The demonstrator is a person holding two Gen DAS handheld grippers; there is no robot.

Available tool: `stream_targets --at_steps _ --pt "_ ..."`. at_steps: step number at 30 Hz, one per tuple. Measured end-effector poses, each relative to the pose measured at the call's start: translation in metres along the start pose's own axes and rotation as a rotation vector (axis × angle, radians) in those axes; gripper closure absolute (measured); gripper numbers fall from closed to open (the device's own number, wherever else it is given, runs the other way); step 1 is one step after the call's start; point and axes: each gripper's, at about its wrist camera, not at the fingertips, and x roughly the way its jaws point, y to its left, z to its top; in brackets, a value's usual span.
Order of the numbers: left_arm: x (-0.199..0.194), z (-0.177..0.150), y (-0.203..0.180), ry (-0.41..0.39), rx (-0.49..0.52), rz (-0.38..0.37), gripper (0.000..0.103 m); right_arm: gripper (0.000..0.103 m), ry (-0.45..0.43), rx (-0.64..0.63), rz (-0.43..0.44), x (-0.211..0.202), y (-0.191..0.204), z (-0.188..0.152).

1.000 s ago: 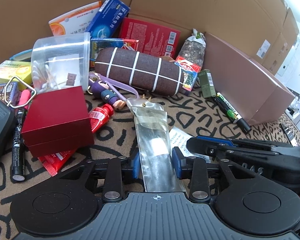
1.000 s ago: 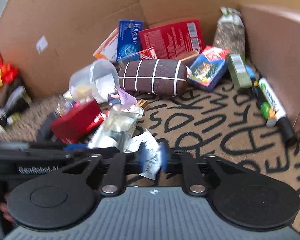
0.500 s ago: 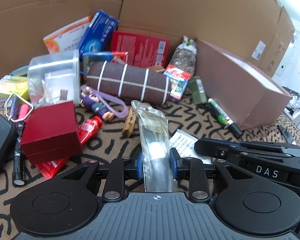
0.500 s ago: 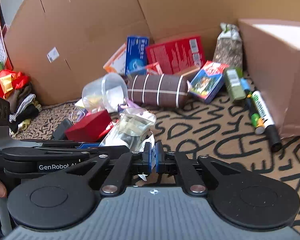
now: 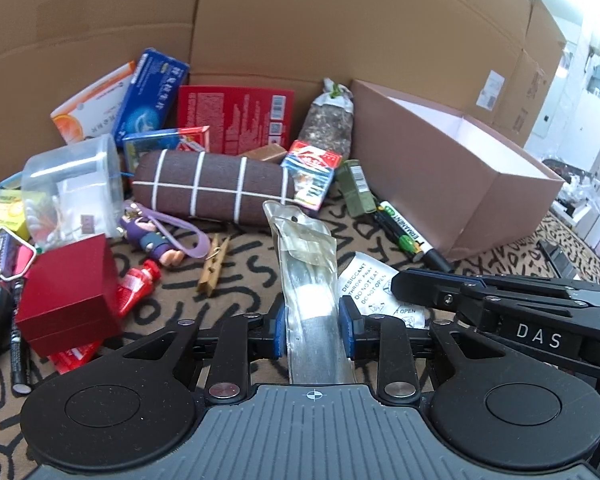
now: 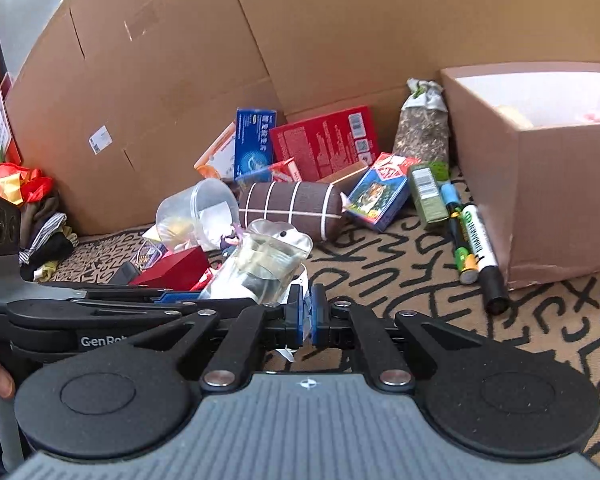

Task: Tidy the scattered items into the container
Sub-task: 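Lift the clear bag with the left tool toward the pink box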

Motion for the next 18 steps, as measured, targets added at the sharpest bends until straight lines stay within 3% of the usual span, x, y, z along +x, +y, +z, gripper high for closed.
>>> stream_targets --at_steps 10,18 --pt "-0.002 0.031 -0.042 -0.053 0.06 -0.034 0.077 0.099 -0.132 -0.02 -0.049 -0.041 -0.02 0.02" --pt "-0.006 0.071 -0.089 -0.14 0.157 -0.076 0.077 0.099 -0.259 -0.042 -0.123 -0.083 -0.043 0.045"
